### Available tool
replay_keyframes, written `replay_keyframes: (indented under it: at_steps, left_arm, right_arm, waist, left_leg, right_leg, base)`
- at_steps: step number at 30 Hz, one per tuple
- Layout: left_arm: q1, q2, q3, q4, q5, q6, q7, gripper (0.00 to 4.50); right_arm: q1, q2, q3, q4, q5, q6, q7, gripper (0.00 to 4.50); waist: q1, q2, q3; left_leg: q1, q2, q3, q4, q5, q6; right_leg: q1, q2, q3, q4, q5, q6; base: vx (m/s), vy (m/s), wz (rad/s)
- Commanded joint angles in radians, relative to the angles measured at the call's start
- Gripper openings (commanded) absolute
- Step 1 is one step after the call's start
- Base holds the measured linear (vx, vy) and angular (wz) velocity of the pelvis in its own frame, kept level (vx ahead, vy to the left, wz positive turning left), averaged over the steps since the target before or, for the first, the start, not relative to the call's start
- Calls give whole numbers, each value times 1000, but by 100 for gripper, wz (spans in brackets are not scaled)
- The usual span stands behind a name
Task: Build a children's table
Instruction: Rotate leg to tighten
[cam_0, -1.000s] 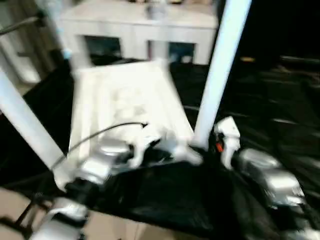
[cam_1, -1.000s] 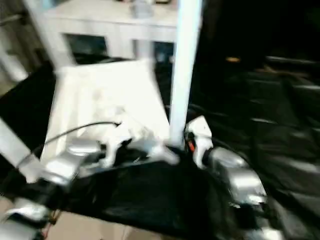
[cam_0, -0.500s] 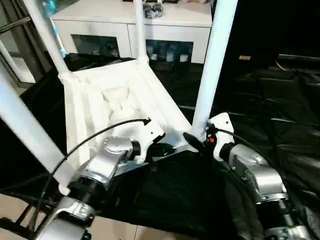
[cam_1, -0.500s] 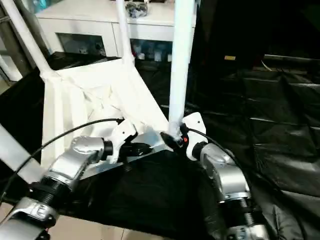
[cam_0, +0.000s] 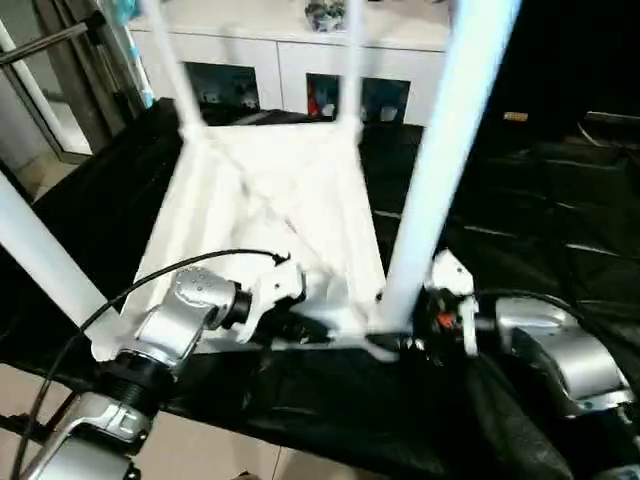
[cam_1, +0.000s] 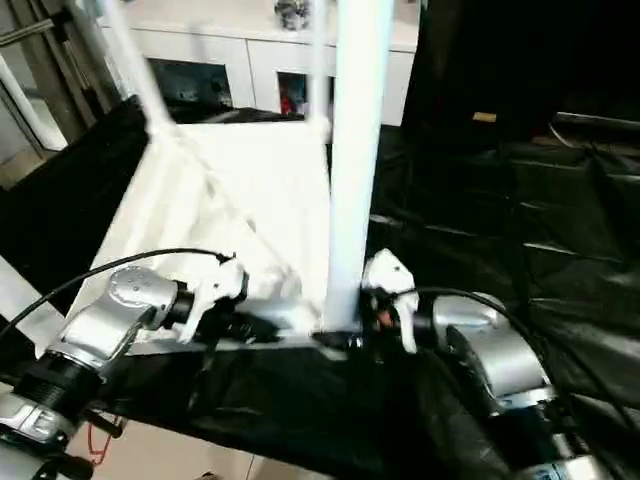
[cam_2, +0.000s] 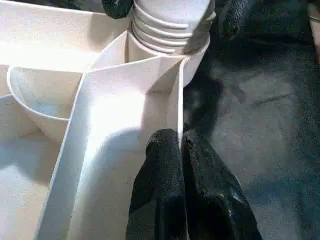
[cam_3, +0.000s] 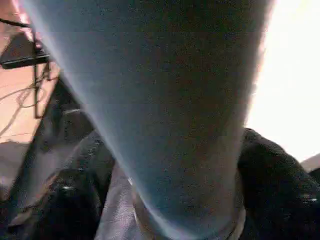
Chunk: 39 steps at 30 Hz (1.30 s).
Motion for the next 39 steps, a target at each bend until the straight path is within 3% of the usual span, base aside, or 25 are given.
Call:
replay_keyframes:
  at_steps: [1, 7, 12, 15, 18, 19, 20, 21, 22, 23, 25, 26, 28, 29, 30, 31, 32, 34, 37, 39]
  left_arm:
    - [-20, -6, -19, 4, -6, -8, -2, 0]
    - [-8, -4, -17, -7, -10, -1, -12, 0]
    - [2, -42, 6, -3, -10, 17, 61, 0]
    - [-15, -95, 28, 21, 3, 41, 166, 0]
    - [-46, -167, 51, 62, 27, 66, 309, 0]
    - [-64, -205, 62, 88, 35, 75, 378, 0]
    - [-76, -230, 70, 105, 41, 80, 424, 0]
    - [-85, -257, 72, 117, 45, 86, 458, 0]
    - [-88, -273, 71, 120, 48, 90, 475, 0]
    - [-88, -282, 69, 118, 50, 93, 481, 0]
    - [-85, -288, 63, 113, 53, 93, 477, 0]
    - [-77, -288, 50, 102, 60, 87, 458, 0]
    - [-70, -281, 42, 96, 65, 81, 438, 0]
    - [-69, -278, 40, 94, 66, 79, 432, 0]
    - [-63, -261, 38, 90, 67, 73, 413, 0]
    - [-62, -259, 38, 90, 66, 72, 411, 0]
    - [-54, -234, 36, 80, 59, 58, 376, 0]
    - [-50, -225, 34, 75, 55, 54, 362, 0]
    - [-33, -181, 25, 49, 39, 39, 278, 0]
    - [-21, -146, 15, 31, 28, 24, 209, 0]
  right_arm:
    - [1, 9, 47, -37, 32, 14, 52, 320]
    - [-3, 12, 59, -37, 44, 31, 72, 278]
    - [18, 51, 54, -35, 45, 29, 29, 260]
    - [16, 119, 31, 19, 2, -6, -101, 258]
    - [-6, 209, 5, 109, -65, -20, -302, 256]
    - [-23, 254, -11, 158, -87, -19, -397, 256]
    - [-34, 284, -23, 190, -101, -17, -459, 255]
    - [-53, 322, -42, 229, -120, -10, -555, 255]
    - [-67, 348, -54, 253, -130, 4, -618, 255]
    - [-75, 364, -62, 265, -138, 12, -653, 255]
    - [-75, 372, -53, 262, -147, -5, -652, 255]
    - [-72, 379, -46, 251, -148, -39, -621, 290]
    - [-69, 384, -63, 238, -118, -34, -589, 324]
    - [-68, 385, -69, 235, -108, -30, -581, 326]
    - [-65, 368, -64, 217, -96, -33, -538, 331]
    - [-64, 365, -63, 215, -96, -33, -533, 331]
    - [-56, 321, -29, 186, -100, -59, -475, 360]
    - [-52, 305, -17, 175, -100, -66, -457, 360]
    - [-22, 223, 17, 103, -76, -89, -309, 360]
    - [-1, 154, 36, 57, -57, -89, -196, 360]
  waist:
    - [-2, -6, -53]
    - [1, -8, -61]
    - [1, -10, -57]
    - [-3, -11, -51]
    - [-12, -15, -43]
    - [-19, -12, -40]
    - [-27, -16, -37]
    - [-30, -16, -36]
    - [-37, -8, -37]
    - [-43, -12, -38]
    - [-44, -10, -44]
    - [-43, -8, -48]
    - [-41, -7, -50]
    - [-42, -6, -49]
    - [-41, 1, -49]
    - [-43, -2, -52]
    - [-42, -1, -54]
    - [-41, -2, -57]
    - [-36, -2, -61]
    - [-31, -4, -62]
  left_leg:
    - [8, 17, 5, -70, -225, 40]
    - [4, 15, 5, -63, -148, 57]
    - [4, 15, 6, -65, -174, 52]
    - [6, 15, 5, -71, -225, 30]
    - [8, 10, 1, -78, -283, -1]
    - [7, 7, -4, -81, -307, -17]
    - [11, 3, -7, -83, -344, -28]
    - [14, 2, -8, -82, -360, -29]
    - [18, -1, -9, -81, -373, -33]
    - [12, -1, -14, -84, -370, -31]
    - [11, 1, -14, -86, -364, -18]
    - [13, 2, -11, -86, -348, -8]
    - [8, 5, -7, -87, -315, 5]
    - [7, 5, -7, -87, -307, 8]
    - [8, 6, -6, -87, -310, 10]
    - [6, 6, -6, -86, -303, 12]
    - [7, 7, -5, -84, -286, 16]
    - [8, 7, 0, -79, -256, 33]
    - [3, 7, 1, -75, -191, 58]
    - [5, 8, 3, -72, -169, 74]
  right_leg:
    - [52, -35, 30, -75, -171, -249]
    - [55, -32, 28, -61, -47, -271]
    - [55, -35, 29, -67, -108, -261]
    - [49, -36, 29, -78, -210, -239]
    - [44, -38, 28, -95, -382, -180]
    - [44, -36, 26, -97, -436, -157]
    - [41, -36, 21, -106, -508, -128]
    - [38, -37, 20, -111, -543, -113]
    - [33, -38, 21, -116, -570, -101]
    - [39, -38, 18, -117, -569, -91]
    - [39, -36, 20, -120, -525, -88]
    - [39, -34, 23, -117, -465, -104]
    - [44, -32, 25, -109, -367, -138]
    - [45, -31, 25, -106, -347, -148]
    - [45, -31, 25, -103, -328, -163]
    - [50, -31, 25, -101, -298, -174]
    - [51, -31, 26, -97, -252, -189]
    - [53, -31, 28, -94, -192, -210]
    - [63, -33, 26, -85, -113, -233]
    - [63, -32, 25, -83, -80, -248]
  base:
    - [0, 0, 0]
    - [0, 0, 0]
    - [0, 0, 0]
    - [0, 0, 0]
    - [0, 0, 0]
    - [0, 0, 0]
    - [0, 0, 0]
    - [0, 0, 0]
    - [0, 0, 0]
    - [0, 0, 0]
    - [0, 0, 0]
    - [0, 0, 0]
    - [0, 0, 0]
    - [0, 0, 0]
    - [0, 0, 0]
    - [0, 0, 0]
    - [0, 0, 0]
    - [0, 0, 0]
    - [0, 0, 0]
    - [0, 0, 0]
